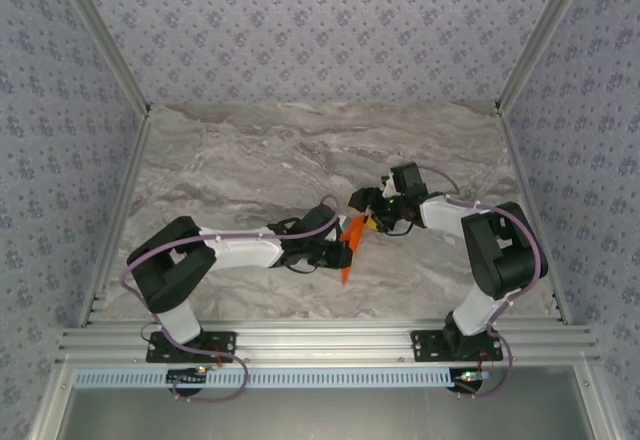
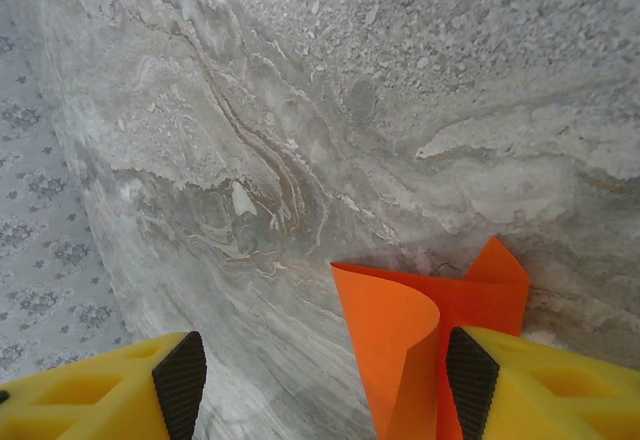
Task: Fold a paper plane with a square sheet of paper (fold left side to right side)
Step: Fold the wing for the fifth time at the center of the table.
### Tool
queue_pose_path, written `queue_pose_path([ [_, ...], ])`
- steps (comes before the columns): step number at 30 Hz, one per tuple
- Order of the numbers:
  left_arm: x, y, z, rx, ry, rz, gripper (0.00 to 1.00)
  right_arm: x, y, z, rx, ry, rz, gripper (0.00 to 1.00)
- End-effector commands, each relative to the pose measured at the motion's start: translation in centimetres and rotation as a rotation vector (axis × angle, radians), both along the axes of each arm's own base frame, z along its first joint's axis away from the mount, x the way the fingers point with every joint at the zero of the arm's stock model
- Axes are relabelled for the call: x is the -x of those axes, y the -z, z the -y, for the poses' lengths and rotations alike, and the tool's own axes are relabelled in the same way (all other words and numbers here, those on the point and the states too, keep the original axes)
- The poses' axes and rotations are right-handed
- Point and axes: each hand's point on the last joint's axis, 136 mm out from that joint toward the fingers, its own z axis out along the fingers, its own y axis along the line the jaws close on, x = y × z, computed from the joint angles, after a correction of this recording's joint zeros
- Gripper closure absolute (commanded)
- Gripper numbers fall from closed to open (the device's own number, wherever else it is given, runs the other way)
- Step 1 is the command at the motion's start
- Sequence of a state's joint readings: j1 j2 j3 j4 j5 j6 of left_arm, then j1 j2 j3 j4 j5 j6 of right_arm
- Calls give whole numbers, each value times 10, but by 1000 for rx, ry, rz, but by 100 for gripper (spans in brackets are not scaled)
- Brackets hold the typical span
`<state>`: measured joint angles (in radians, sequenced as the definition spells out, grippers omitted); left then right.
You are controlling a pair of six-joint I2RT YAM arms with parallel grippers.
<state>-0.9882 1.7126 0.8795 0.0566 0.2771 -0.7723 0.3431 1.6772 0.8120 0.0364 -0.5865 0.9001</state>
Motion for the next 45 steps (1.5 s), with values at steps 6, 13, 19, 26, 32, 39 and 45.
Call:
queue_pose_path([
  [6, -2, -10, -1, 45, -14, -1, 94, 4, 19, 2, 67, -20, -48, 30],
  [13, -2, -8, -5, 107, -23, -49, 93, 12, 34, 6, 118, -43, -82, 30],
  [19, -4, -8, -4, 183, -13, -91, 92, 13, 37, 5, 126, -58, -86, 29],
  [26, -2, -11, 2, 232, 17, -113, 90, 14, 34, 1, 122, -77, -77, 29],
  [32, -2, -2, 0, 161, 19, -107, 84, 13, 32, -1, 110, -74, -78, 29],
  [39, 2, -3, 9, 122, 51, -86, 79, 16, 33, -1, 115, -74, -87, 35],
  [45, 6, -11, 13, 45, 80, -24, 65, 17, 34, 1, 122, -72, -92, 38],
])
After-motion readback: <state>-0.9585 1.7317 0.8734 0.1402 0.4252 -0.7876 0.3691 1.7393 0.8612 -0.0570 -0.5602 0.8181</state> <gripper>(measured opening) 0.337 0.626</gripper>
